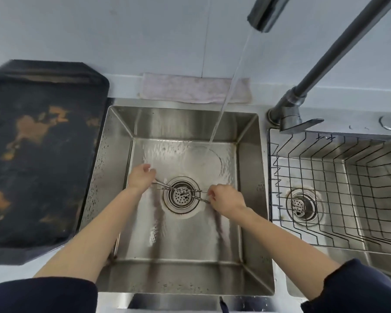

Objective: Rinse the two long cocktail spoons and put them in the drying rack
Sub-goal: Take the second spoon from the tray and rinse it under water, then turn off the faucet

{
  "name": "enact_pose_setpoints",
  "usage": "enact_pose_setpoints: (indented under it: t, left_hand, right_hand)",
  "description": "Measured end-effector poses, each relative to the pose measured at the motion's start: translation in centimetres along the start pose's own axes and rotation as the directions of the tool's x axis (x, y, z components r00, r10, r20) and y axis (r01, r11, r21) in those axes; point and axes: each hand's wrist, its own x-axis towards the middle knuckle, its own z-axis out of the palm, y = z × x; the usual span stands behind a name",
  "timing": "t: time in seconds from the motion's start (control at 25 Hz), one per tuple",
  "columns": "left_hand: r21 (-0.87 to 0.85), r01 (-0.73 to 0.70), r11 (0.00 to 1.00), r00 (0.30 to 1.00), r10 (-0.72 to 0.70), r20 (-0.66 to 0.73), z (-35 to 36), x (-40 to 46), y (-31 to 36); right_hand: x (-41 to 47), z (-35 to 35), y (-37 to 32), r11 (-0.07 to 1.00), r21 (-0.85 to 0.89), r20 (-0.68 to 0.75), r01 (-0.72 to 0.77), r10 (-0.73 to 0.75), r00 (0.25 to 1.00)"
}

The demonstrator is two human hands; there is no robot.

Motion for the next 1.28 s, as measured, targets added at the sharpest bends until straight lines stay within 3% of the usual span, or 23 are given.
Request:
enact_pose_setpoints:
  t: [0.28, 0.4, 0.64, 0.92, 1.12, 1.28]
  left_hand:
    - [0.038, -0.351, 0.936, 0.936, 0.351, -0.009, -2.9, -6.4, 7.5]
    - [-0.054, -0.501, 0.864, 0.866, 0.499, -0.034, -4.0, -9.5, 11.0]
    - [0.039, -0.737, 0.674, 0.672, 0.738, -0.057, -5.7, -16.7, 17.4]
    - [0.143, -0.875, 0.463, 0.451, 0.886, -0.109, -5.3, -21.2, 22.5]
    - [0.179, -0.889, 0.421, 0.391, 0.902, -0.181, -3.6, -21.0, 24.2]
    - [0.166, -0.922, 0.351, 0.303, 0.917, -0.259, -2.9, -19.7, 23.7]
  right_hand:
    - [-4.2, -4.3, -1.2, 0.987, 0.12, -0.175, 0.106, -0.084, 0.981]
    - [-5.9, -6.4, -0.5, 0.98, 0.159, -0.275, 0.116, -0.068, 0.959]
    - [-9.2, -9.9, 2.5, 0.961, 0.231, -0.493, 0.149, -0.016, 0.87]
    - [-10.2, -14.1, 6.2, 0.939, 0.32, -0.665, 0.123, 0.13, 0.735]
    - [-9.0, -15.6, 7.6, 0.921, 0.361, -0.711, 0.145, 0.171, 0.682]
    - [-7.9, -16.3, 8.8, 0.899, 0.404, -0.736, 0.169, 0.21, 0.644]
